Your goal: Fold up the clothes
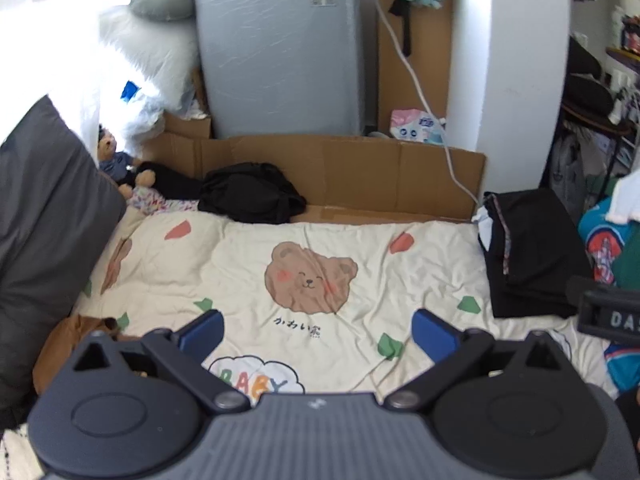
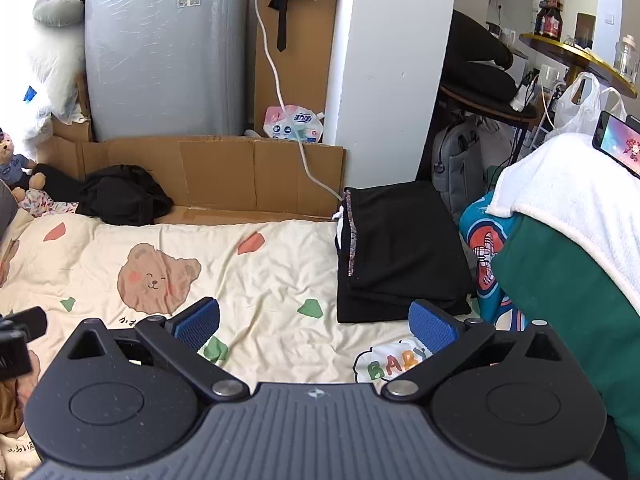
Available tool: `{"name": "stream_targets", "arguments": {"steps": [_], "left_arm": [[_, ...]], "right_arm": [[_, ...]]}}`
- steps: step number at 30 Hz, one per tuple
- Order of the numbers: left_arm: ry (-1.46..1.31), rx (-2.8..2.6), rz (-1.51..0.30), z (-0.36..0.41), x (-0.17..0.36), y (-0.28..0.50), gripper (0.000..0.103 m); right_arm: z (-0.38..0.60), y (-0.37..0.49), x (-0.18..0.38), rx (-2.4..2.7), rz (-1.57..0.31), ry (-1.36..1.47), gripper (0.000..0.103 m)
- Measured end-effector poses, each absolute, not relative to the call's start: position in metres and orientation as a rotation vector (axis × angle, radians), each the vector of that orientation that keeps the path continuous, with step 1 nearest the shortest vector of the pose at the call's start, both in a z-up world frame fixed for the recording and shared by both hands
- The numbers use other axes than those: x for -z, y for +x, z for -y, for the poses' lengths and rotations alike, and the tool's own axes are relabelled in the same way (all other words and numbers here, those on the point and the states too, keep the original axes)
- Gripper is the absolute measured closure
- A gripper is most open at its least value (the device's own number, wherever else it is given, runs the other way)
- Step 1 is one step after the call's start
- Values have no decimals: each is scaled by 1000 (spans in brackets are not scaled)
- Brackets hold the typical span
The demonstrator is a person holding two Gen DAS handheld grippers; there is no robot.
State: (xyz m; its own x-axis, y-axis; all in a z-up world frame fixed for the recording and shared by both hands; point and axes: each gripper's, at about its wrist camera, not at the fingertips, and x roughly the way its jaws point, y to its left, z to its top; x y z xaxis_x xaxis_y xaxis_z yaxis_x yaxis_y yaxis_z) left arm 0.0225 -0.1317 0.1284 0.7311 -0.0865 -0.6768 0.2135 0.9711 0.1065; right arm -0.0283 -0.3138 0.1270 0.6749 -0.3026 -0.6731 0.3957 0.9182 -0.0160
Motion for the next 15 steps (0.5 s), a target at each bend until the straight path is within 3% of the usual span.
{"name": "stream_targets", "arguments": {"steps": [15], "left_arm": [[239, 130, -666, 133, -121, 53, 3]], "right_arm": [[311, -9, -112, 398, -720, 138, 0]]}}
